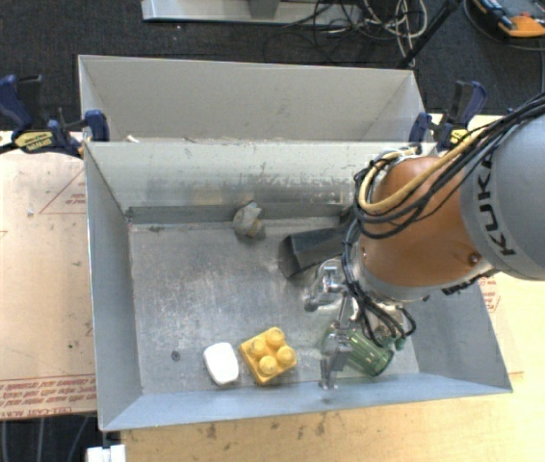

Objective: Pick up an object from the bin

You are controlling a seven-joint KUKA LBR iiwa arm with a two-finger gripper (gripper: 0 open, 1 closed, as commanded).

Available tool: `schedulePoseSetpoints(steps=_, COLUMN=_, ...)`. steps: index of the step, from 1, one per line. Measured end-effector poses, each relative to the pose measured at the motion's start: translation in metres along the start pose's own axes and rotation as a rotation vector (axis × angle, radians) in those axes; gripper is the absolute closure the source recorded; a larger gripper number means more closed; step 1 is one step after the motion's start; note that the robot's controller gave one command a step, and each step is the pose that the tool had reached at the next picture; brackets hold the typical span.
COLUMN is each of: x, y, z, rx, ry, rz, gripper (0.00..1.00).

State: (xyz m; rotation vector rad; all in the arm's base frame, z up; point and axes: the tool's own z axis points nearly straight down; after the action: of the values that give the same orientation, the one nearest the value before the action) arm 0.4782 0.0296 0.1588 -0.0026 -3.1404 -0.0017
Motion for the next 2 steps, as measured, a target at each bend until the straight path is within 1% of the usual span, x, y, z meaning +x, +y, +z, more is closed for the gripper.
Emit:
schedulePoseSetpoints(steps=1, x=0.000, y=0.000, z=0.000, rx=0.000, ry=0.000, rz=0.000, gripper=0.00)
schedulePoseSetpoints(steps=2, x=-0.021, y=0.032, z=0.029, rx=0.003, ry=-0.009, rz=-0.154, gripper=0.00)
